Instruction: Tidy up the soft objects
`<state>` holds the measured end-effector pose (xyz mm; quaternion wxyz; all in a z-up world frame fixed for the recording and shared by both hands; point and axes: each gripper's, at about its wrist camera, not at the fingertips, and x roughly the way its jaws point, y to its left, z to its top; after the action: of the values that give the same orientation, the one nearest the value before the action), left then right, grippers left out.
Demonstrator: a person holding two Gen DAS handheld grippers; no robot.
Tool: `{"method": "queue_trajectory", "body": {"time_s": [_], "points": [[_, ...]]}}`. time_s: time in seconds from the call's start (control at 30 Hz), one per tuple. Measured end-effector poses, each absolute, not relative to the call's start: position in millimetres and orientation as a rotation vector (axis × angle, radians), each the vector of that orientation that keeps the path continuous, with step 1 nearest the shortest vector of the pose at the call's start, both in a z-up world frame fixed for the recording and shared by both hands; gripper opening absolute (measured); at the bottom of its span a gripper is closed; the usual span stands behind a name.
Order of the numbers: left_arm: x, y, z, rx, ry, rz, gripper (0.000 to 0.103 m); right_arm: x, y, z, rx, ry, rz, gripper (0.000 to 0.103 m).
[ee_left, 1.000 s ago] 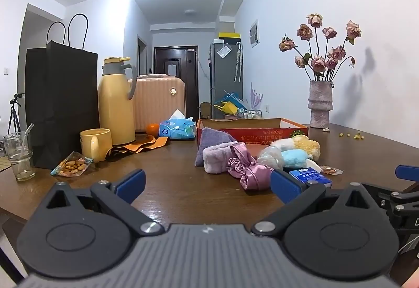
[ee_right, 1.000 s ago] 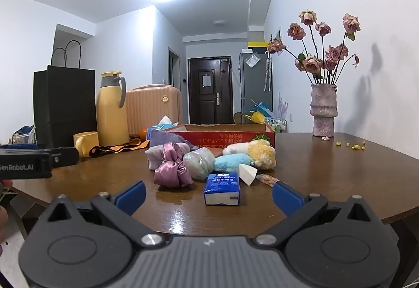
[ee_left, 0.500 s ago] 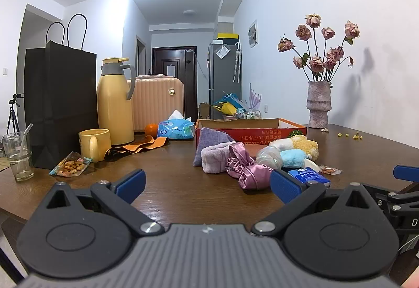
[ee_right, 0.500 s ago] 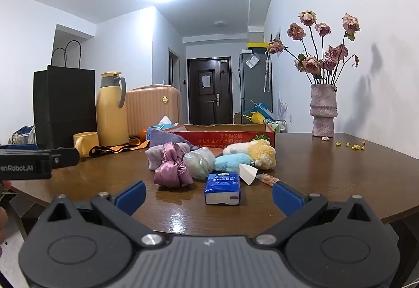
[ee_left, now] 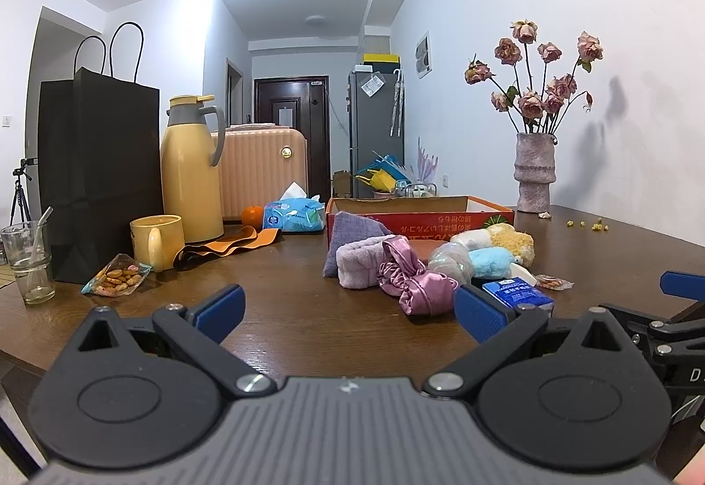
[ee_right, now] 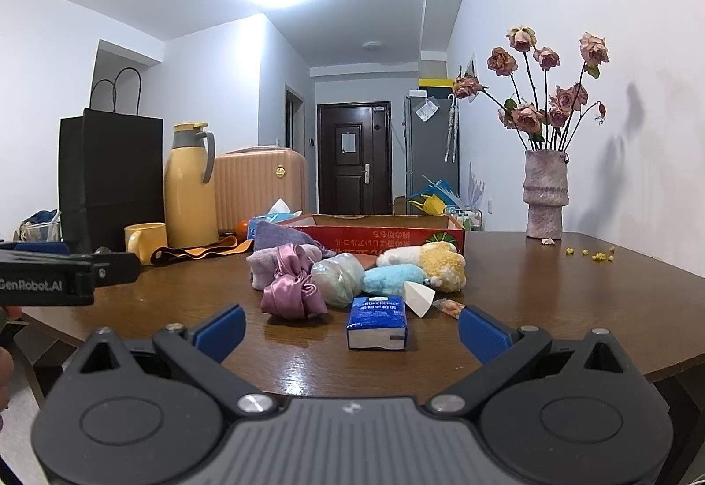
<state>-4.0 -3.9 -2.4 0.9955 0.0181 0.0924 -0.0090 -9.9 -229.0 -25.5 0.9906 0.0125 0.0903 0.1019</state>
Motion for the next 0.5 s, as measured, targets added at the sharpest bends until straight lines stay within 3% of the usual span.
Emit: {"method": "queue_trajectory", "body": {"time_s": [0.5], "points": [[-4.4, -3.6, -2.2, 0.043, 0.185, -0.017, 0.103, -11.3, -228.5, -25.1, 0.028, 0.18, 0.203, 0.103]]}}
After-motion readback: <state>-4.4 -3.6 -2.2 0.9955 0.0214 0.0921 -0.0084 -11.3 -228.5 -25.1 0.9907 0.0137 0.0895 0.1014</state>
